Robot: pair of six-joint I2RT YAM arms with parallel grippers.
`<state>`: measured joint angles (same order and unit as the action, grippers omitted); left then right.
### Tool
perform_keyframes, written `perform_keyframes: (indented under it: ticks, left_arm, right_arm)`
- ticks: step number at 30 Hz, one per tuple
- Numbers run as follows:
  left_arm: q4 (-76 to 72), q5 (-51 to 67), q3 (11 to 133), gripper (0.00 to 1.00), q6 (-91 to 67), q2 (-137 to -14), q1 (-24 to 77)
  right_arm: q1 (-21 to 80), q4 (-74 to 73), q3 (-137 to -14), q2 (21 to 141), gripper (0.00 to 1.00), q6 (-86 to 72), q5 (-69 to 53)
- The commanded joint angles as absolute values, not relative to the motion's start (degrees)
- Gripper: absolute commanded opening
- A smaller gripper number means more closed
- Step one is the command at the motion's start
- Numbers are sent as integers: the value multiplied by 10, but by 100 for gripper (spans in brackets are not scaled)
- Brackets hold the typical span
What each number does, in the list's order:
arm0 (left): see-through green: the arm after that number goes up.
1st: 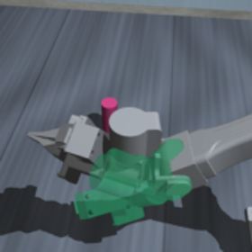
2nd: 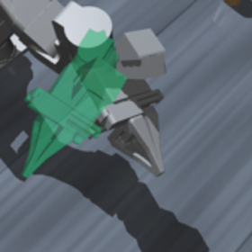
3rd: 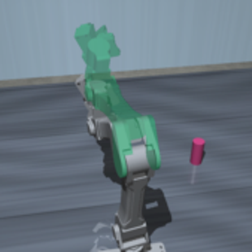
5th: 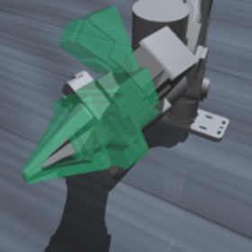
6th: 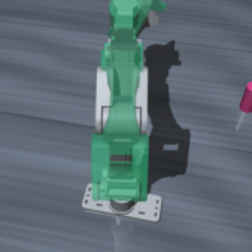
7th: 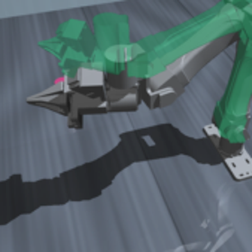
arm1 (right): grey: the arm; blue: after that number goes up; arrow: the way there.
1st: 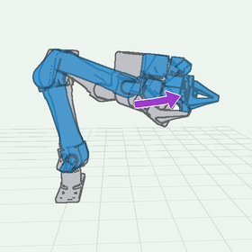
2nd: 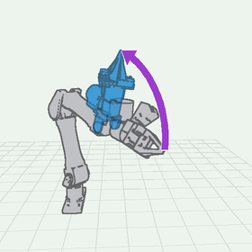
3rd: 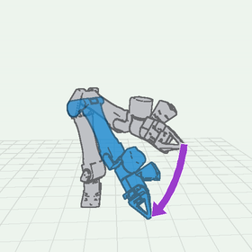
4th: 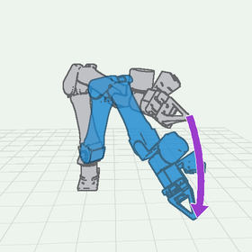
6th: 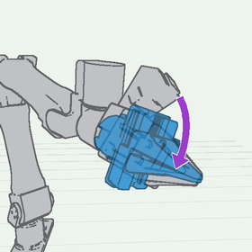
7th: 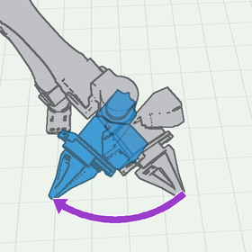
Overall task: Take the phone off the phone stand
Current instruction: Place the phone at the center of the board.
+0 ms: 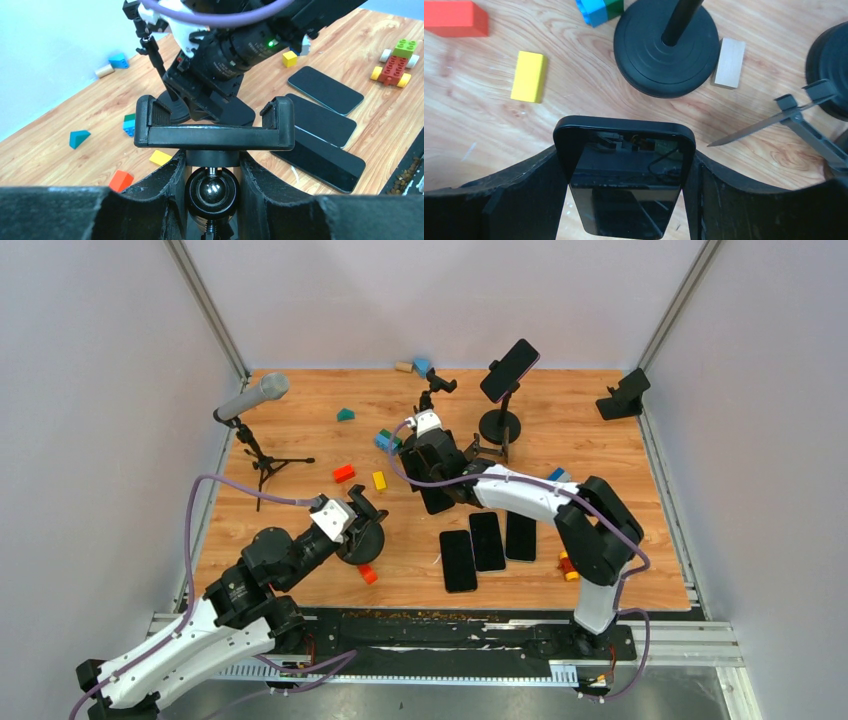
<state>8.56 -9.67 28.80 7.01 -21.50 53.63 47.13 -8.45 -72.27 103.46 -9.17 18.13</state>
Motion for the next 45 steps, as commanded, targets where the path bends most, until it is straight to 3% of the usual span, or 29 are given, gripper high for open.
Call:
perform_keyframes:
  ticks: [1, 9, 25, 26, 29, 34, 45]
  left_arm:
    - [32, -106, 305, 0, 88, -208, 537]
    - [35, -107, 304, 0, 93, -204, 538]
    - [39, -75, 303, 0, 92, -207, 538]
    - [39, -74, 303, 4, 92, -207, 538]
    - [38, -74, 303, 17, 93, -210, 538]
    - [38, -80, 303, 27, 92, -208, 538]
    - [41, -91, 301, 28, 90, -203, 538]
  right_arm:
    - [455, -15, -763, 1075, 2, -97, 164]
    - [442, -55, -794, 1106, 4, -42, 127]
    - [449, -80, -658, 1061, 3, -64, 25]
    - [452, -82, -655, 1060, 4, -63, 27]
    - [456, -99, -655, 1063, 19, -59, 42]
    - [457, -120, -666, 1078, 36, -57, 62]
    - [458, -145, -680, 1085, 67, -51, 44]
